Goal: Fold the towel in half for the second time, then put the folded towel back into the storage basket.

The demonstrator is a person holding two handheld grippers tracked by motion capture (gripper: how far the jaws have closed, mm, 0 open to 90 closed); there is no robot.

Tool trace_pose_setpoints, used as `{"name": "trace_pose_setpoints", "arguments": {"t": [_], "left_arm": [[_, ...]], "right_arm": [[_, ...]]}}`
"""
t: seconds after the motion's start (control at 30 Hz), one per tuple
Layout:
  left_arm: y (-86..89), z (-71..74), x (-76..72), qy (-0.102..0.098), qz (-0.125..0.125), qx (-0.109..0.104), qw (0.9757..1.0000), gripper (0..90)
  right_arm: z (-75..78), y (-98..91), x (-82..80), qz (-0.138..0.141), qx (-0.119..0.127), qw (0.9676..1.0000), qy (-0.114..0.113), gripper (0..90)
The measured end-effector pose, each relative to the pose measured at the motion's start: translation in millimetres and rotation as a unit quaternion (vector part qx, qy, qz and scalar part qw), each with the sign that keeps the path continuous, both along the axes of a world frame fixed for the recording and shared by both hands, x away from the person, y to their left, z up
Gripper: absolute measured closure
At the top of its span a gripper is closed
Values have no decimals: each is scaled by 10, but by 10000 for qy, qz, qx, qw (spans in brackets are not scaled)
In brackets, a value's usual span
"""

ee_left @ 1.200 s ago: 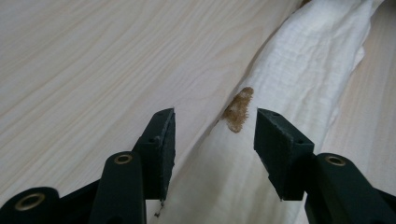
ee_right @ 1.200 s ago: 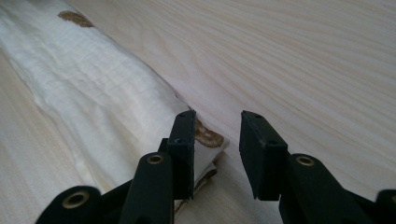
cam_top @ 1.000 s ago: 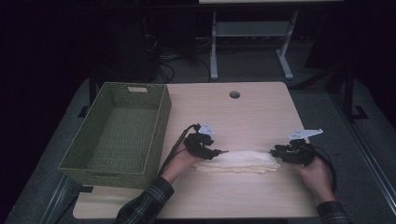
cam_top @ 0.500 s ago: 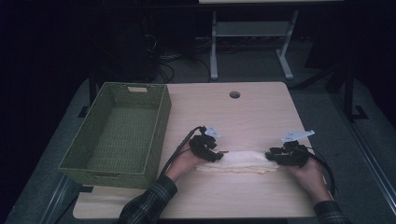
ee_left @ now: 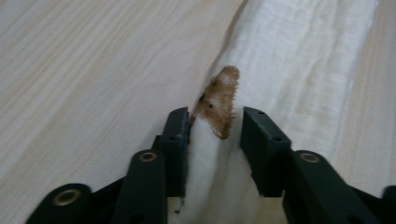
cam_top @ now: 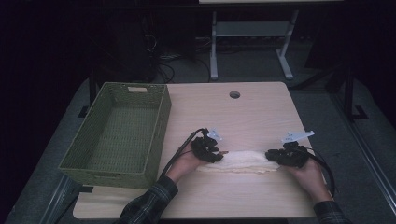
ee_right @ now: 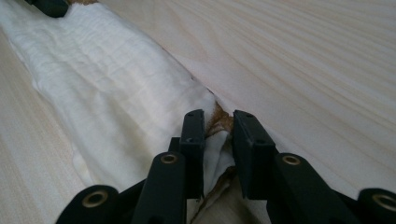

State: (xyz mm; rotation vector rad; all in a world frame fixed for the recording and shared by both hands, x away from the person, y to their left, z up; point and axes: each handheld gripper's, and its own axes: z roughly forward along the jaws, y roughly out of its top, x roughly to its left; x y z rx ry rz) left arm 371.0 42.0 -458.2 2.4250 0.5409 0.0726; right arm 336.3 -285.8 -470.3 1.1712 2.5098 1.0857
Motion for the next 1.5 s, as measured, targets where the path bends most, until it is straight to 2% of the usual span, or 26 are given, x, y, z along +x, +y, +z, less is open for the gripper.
{"name": "trace_pose_setpoints", "arguments": {"t": [0.07, 0.2, 0.33, 0.5, 0.63, 0.73, 0.97, 1.17, 1.33, 1.5], "left_arm": [[1, 11, 6, 83, -102, 62, 9999, 720], [-15, 13, 2, 208, -114, 21, 9997, 814], [-33, 33, -18, 158, -163, 137, 9996, 842], [2, 55, -9, 315, -95, 18, 9995, 850], [68, 145, -15, 403, -25, -220, 9989, 852], [120, 247, -53, 386, 17, -384, 9985, 853], [228, 434, -170, 303, 105, -613, 9976, 853], [335, 588, -246, 235, 132, -923, 9954, 854], [445, 749, -282, 84, 223, -1064, 9940, 854], [583, 933, -301, -34, 389, -1180, 9922, 854]], "right_arm": [[0, -1, 1, 14, 17, 10000, 23, 771], [-4, 2, 0, 48, 45, 10000, 42, 806], [1, 14, -9, 61, 30, 10000, 42, 832], [10, 19, -14, 103, -55, 9999, -48, 852], [30, 16, -10, 87, -129, 9999, -42, 856], [84, 8, -17, 76, -123, 9999, -84, 857], [244, 63, 24, 115, -89, 9995, -281, 858], [397, 115, 88, 109, -40, 9989, -457, 858], [545, 223, 172, 104, -32, 9982, -594, 859], [713, 363, 273, 223, -60, 9969, -757, 859]]}}
